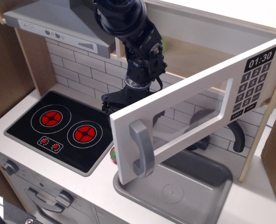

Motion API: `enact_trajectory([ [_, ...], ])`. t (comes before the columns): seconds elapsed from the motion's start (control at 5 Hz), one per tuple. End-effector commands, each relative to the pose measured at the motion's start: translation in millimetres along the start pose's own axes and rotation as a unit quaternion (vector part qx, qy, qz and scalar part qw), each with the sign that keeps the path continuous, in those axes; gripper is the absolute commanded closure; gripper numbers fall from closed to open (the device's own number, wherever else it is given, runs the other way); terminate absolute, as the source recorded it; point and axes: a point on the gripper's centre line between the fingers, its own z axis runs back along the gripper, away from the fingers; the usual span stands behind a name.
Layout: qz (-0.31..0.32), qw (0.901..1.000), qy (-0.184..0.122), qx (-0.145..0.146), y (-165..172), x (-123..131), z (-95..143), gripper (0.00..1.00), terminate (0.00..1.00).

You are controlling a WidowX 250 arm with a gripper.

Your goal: Close microwave

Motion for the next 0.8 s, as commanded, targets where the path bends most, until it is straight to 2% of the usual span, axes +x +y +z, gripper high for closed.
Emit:
enact_trajectory([
  [0.0,0.000,1.0000,0.000,0.000,0.0,0.0,0.0,0.00,0.00],
  [0.2,0.032,0.9991,-0.018,-0.021,-7.9,5.3,39.4,0.00,0.00],
  [0.6,0.038,0.9978,-0.020,-0.051,-22.9,0.6,115.9,0.00,0.00],
])
